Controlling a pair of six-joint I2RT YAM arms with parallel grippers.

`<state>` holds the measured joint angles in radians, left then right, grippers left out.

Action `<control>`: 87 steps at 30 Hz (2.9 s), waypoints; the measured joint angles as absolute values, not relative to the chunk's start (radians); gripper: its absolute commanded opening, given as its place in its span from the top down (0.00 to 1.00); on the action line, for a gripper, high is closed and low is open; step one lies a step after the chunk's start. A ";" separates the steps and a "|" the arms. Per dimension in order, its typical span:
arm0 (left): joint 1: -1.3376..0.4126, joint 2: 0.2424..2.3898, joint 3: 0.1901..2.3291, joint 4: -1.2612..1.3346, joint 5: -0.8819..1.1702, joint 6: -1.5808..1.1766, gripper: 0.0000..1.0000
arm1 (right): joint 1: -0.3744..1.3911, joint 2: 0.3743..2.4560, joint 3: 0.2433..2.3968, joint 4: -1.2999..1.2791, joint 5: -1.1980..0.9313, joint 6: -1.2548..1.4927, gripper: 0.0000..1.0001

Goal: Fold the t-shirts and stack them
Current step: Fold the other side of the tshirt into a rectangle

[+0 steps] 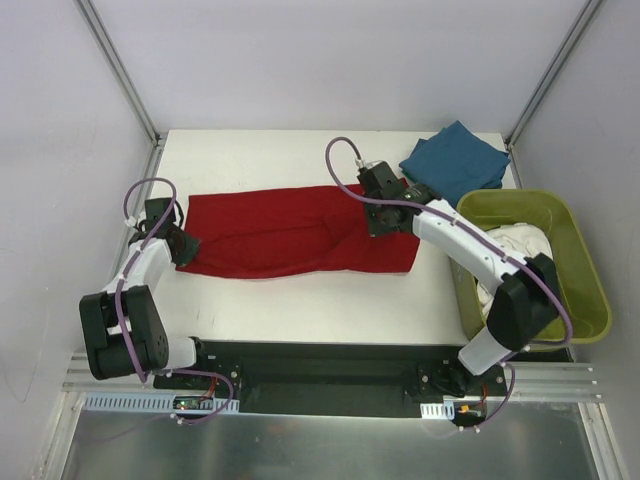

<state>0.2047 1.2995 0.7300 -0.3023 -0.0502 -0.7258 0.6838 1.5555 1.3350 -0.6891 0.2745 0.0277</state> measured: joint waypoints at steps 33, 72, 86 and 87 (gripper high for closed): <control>0.205 1.631 1.189 -0.438 -0.035 -0.654 0.01 | 0.421 1.986 1.642 -0.663 -0.022 -0.106 0.04; 0.205 1.597 0.953 -0.160 0.262 -0.505 0.01 | 0.484 2.217 1.884 -0.329 -0.249 0.169 0.04; 0.052 1.844 1.221 -0.115 0.371 -0.591 0.01 | 0.484 1.822 1.331 -0.388 -0.180 0.229 0.04; 0.044 1.858 1.221 -0.113 0.373 -0.593 0.01 | 0.482 1.848 1.329 -0.389 -0.187 0.242 0.04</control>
